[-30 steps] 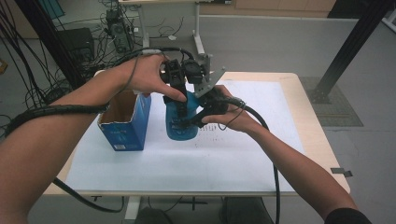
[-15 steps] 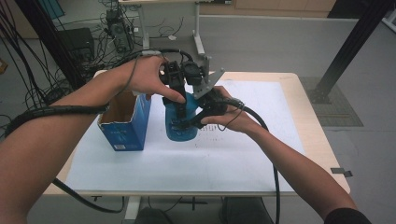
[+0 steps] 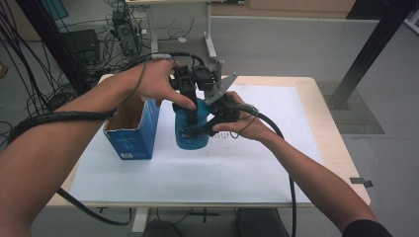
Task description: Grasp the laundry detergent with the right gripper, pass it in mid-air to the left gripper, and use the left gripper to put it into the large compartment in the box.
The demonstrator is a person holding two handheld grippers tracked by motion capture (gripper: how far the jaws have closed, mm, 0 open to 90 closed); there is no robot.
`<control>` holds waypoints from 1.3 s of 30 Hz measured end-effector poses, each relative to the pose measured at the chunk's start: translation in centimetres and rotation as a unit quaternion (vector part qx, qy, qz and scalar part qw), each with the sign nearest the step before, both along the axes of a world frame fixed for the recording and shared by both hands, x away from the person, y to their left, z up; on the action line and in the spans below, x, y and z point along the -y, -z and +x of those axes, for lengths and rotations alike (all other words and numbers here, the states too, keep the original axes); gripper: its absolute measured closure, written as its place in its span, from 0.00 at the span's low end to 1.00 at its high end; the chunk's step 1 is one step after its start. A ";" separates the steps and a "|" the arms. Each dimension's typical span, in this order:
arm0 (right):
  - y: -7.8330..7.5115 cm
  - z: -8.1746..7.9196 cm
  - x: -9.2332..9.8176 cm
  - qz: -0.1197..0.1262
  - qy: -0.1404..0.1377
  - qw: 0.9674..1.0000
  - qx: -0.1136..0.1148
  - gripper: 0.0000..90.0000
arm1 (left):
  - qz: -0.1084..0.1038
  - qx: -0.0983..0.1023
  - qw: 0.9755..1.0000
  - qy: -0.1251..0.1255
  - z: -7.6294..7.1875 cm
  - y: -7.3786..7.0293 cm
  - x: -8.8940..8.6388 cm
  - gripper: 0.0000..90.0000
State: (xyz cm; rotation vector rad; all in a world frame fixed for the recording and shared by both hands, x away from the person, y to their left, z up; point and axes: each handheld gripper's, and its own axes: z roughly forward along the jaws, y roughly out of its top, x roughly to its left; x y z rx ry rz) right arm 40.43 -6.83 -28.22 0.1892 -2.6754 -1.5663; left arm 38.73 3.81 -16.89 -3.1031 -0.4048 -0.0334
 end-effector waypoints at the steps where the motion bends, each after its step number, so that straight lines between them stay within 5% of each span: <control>1: 0.0 0.0 0.0 0.000 0.001 1.000 0.001 0.48 | -0.003 0.001 1.000 -0.001 0.0 0.0 0.0 0.41; 39: 0.2 -0.1 -0.2 0.004 -0.003 1.000 -0.003 0.47 | -0.001 -0.002 1.000 -0.001 -0.1 0.0 -0.2 0.41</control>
